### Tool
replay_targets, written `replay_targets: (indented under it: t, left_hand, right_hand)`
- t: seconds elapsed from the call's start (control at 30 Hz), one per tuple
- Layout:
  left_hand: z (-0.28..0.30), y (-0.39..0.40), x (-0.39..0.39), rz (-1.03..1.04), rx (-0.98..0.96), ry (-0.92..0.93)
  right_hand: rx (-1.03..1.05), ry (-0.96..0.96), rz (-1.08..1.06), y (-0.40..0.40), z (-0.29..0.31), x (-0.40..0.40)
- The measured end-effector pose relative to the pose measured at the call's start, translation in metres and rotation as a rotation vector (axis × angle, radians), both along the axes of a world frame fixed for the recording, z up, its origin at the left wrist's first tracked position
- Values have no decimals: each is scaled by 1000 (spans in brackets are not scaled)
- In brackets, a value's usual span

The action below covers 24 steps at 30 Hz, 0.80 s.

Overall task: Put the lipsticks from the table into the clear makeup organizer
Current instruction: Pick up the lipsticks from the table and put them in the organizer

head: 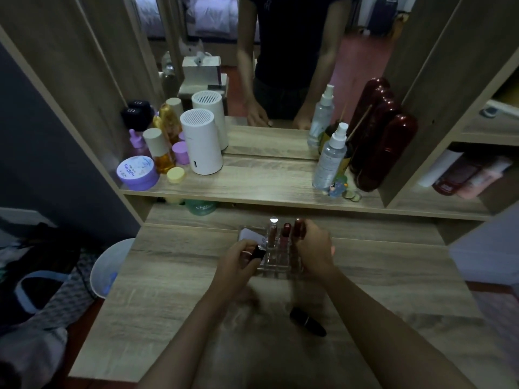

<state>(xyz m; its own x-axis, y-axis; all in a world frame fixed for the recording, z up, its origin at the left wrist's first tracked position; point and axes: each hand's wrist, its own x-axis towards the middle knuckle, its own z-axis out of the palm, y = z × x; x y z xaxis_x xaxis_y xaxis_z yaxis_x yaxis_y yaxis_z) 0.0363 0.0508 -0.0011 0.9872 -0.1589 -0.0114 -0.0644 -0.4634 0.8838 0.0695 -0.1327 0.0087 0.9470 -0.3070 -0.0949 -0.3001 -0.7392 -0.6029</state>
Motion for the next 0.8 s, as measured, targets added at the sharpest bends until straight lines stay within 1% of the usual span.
replay_targets:
  t: [0.2, 0.3, 0.47, 0.6, 0.73, 0.8]
  left_hand:
    - [3, -5, 9, 60, 5, -20]
    - [4, -8, 13, 53, -3, -40]
    - [6, -24, 25, 100, 22, -22]
    - [4, -32, 32, 92, 64, -43]
    - [1, -36, 37, 81, 85, -36]
    - [-1, -37, 39, 68, 105, -52]
  right_hand:
    - [-108, 35, -8, 6, 2, 3]
    - [-143, 58, -2, 7, 2, 2]
    - [-143, 104, -40, 7, 2, 6]
    - [-139, 116, -92, 5, 1, 6]
    - [-130, 87, -24, -1, 7, 5]
    - [-135, 25, 28, -5, 17, 2]
